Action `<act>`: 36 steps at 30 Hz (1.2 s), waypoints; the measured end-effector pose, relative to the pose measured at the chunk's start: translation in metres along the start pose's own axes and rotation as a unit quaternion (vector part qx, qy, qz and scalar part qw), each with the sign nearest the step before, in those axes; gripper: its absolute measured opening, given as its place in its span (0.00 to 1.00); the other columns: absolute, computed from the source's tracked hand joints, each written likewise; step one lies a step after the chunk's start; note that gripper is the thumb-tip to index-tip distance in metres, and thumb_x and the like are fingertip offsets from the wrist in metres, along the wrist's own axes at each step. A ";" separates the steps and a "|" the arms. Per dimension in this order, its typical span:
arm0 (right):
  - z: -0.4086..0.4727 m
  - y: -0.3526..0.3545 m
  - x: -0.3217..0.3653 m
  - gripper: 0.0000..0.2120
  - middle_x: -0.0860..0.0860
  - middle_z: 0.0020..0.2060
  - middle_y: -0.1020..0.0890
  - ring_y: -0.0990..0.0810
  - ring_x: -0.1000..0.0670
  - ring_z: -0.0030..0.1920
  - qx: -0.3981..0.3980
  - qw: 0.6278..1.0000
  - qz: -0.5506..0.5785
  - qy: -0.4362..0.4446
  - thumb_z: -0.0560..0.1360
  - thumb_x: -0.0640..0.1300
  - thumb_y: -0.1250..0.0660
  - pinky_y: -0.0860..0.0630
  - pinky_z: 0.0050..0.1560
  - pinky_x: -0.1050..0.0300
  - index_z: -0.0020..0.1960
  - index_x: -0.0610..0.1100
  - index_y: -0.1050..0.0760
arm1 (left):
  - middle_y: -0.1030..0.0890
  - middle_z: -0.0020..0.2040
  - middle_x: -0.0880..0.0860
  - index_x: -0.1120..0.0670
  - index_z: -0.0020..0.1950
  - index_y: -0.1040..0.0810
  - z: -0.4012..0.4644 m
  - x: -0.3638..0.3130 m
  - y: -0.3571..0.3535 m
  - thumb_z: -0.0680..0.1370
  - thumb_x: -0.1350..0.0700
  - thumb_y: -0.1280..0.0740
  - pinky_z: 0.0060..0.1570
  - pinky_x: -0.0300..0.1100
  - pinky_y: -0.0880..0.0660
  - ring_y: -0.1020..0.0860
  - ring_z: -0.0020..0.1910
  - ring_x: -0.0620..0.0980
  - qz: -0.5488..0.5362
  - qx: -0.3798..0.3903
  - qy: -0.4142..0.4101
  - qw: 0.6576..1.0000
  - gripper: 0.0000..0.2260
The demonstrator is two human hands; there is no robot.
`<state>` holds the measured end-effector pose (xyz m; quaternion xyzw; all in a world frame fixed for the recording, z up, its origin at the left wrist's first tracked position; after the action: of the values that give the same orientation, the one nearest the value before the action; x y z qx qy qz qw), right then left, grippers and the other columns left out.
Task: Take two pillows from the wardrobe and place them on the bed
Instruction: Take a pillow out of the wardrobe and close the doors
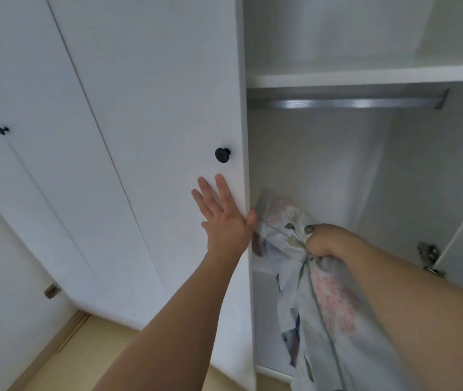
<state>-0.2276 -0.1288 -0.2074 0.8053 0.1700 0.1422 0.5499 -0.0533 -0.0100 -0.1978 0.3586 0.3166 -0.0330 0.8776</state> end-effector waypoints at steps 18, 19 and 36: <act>0.029 -0.019 -0.019 0.16 0.44 0.49 0.22 0.24 0.45 0.44 0.035 0.995 0.071 -0.064 0.71 0.46 0.33 0.27 0.48 0.59 0.57 0.40 0.25 | 0.78 0.73 0.54 0.46 0.74 0.74 0.047 -0.015 -0.069 0.79 0.46 0.38 0.50 0.82 0.39 0.73 0.72 0.63 0.009 0.011 0.071 0.997 0.44; 0.031 -0.020 -0.020 0.16 0.44 0.51 0.21 0.23 0.44 0.47 0.033 0.994 0.079 -0.069 0.72 0.46 0.34 0.27 0.49 0.58 0.57 0.40 0.24 | 0.77 0.73 0.55 0.47 0.75 0.74 0.049 -0.014 -0.073 0.79 0.46 0.37 0.50 0.82 0.39 0.73 0.72 0.64 0.013 0.006 0.073 0.997 0.44; -0.011 -0.053 -0.019 0.10 0.48 0.41 0.25 0.25 0.45 0.46 0.011 0.970 0.155 -0.187 0.74 0.44 0.38 0.27 0.49 0.56 0.53 0.41 0.25 | 0.80 0.71 0.56 0.47 0.74 0.74 0.039 0.007 -0.086 0.80 0.45 0.39 0.58 0.82 0.49 0.78 0.70 0.62 0.040 0.064 0.017 0.997 0.43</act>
<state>-0.2555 -0.1098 -0.2540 0.8404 -0.0616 0.0705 0.5338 -0.0513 -0.0977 -0.2329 0.4268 0.3138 -0.0118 0.8481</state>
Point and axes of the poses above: each hand's wrist, its own z-axis towards the middle knuckle, its own y-axis out of the back of the hand, x = y × z, the point moved 2 cm from there along z, towards the middle knuckle
